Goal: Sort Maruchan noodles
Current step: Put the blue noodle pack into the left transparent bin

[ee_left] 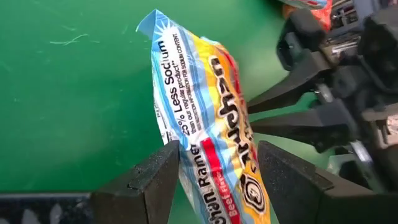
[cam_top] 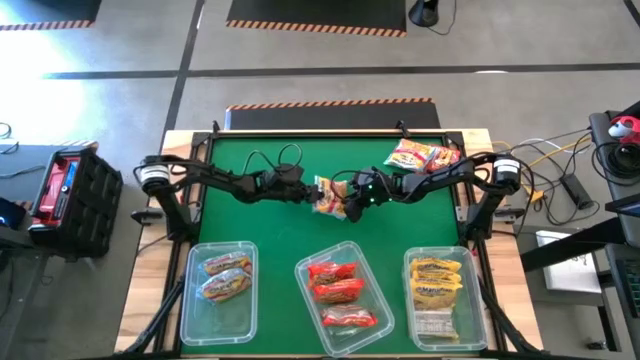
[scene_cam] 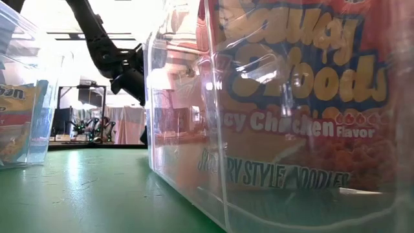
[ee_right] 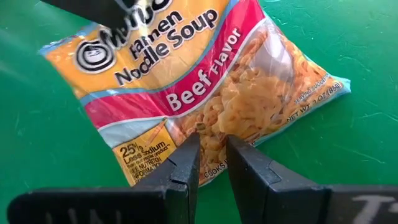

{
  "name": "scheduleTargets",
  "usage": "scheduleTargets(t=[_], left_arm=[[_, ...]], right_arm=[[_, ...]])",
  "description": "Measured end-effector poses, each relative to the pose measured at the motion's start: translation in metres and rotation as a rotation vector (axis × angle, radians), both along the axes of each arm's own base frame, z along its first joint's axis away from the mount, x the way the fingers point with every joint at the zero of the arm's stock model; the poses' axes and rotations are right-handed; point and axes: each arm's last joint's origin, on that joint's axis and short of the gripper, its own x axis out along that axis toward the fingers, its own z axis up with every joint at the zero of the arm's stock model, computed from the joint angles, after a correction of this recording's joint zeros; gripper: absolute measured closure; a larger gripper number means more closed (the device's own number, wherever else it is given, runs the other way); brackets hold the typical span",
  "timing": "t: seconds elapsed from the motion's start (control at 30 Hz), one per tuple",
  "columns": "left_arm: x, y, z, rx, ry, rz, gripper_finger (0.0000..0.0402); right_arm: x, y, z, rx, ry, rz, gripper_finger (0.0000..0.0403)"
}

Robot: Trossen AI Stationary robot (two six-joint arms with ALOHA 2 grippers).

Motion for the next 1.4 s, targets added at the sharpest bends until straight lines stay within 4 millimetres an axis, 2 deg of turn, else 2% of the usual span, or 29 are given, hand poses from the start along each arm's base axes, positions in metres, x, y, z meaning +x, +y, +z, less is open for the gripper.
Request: scheduleTargets(t=[0.2, 0.53, 0.87, 1.2, 1.4], left_arm=[[0.004, 0.001, -0.012, -0.012, 0.032, 0.0, 0.0201], [0.009, 0.001, -0.006, -0.022, -0.008, -0.062, 0.0201], [-0.004, 0.0, 0.0, -0.017, 0.106, -0.056, 0.0201], [0.003, -0.001, -0.007, -0.033, 0.09, -0.108, 0.0201], [0.009, 0.0, -0.003, -0.03, 0.002, -0.147, 0.0201]], right_arm=[[0.0, 0.0, 0.0, -0.003, 0.0, 0.002, 0.0335], [-0.001, 0.0, -0.001, -0.007, 0.006, 0.01, 0.0335], [-0.002, 0.001, -0.002, -0.002, 0.011, 0.005, 0.0335], [-0.003, 0.001, -0.003, -0.01, 0.017, 0.012, 0.0335], [-0.003, 0.001, -0.003, -0.009, 0.019, 0.012, 0.0335]])
